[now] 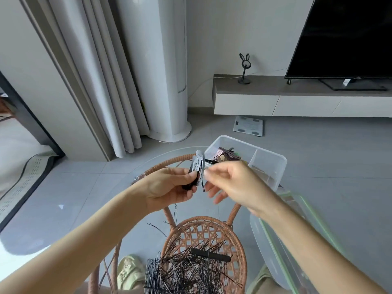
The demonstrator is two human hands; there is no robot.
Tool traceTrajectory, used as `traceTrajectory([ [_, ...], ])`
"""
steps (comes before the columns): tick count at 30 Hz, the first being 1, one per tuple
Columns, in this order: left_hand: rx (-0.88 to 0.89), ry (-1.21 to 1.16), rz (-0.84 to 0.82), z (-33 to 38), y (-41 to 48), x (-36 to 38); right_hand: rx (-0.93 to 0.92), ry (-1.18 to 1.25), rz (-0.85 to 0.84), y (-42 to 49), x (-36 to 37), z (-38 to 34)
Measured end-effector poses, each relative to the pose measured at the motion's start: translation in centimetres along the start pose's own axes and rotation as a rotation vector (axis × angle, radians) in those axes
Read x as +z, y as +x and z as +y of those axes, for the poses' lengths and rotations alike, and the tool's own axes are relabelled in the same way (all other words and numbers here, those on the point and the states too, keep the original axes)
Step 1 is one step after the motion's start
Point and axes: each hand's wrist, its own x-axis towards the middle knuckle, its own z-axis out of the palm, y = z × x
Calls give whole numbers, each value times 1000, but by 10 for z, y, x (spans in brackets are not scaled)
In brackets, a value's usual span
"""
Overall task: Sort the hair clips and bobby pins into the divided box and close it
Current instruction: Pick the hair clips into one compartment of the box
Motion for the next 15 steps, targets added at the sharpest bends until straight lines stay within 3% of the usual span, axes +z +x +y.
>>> traceTrajectory([
  [6, 107, 16, 24, -13, -6, 11, -32, 69, 222, -19, 20, 11],
  [10, 124, -51, 29, -18, -18, 14, -9, 143, 248, -31, 24, 13],
  [15, 218, -257, 149, -13, -27, 5, 48, 244, 255, -44, 20, 16],
])
